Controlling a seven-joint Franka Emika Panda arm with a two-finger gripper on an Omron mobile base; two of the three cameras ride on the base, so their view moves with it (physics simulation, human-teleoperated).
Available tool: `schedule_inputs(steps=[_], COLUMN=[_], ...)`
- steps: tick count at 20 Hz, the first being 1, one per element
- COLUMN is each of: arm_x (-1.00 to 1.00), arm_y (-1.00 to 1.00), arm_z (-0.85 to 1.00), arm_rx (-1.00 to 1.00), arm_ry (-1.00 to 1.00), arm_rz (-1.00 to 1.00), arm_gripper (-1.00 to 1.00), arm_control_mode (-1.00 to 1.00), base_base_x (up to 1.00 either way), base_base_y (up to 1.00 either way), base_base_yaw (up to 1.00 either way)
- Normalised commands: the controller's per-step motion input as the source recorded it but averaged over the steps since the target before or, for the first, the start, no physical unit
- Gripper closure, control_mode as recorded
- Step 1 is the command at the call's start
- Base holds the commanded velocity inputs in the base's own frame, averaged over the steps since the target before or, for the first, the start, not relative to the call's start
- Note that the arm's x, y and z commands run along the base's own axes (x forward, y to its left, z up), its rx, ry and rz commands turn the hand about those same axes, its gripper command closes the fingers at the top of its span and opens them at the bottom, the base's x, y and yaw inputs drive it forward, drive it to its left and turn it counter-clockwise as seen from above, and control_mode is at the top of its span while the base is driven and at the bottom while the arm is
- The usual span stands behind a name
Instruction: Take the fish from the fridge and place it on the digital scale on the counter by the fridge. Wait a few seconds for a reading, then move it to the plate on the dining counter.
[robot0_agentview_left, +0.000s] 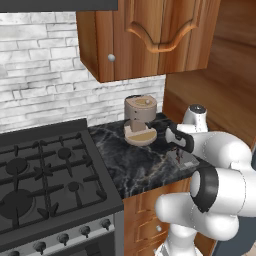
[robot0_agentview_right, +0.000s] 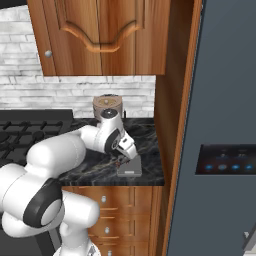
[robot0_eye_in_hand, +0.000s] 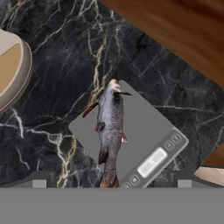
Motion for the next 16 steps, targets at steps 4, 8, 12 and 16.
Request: schedule_inputs(steps=[4,8,12,16], arm_x=[0.00,0.10,0.29,0.23], arm_y=[-0.18,-0.09,0.00,0.00], arm_z=[-0.16,-0.22,-0.26,-0.30], arm_rx=[0.00,0.00,0.00,0.00], arm_ry=[0.00,0.00,0.02,0.01], arm_rz=[-0.02,-0.02,0.00,-0.01], arm_gripper=[-1.00,-1.00,-1.00,-1.00], arm_control_mode=[-1.00,-1.00,-1.00,-1.00], base_base_x=[0.00,0.00,0.00,0.00], base_base_y=[0.00,0.00,0.00,0.00], base_base_yaw=[0.00,0.00,0.00,0.00])
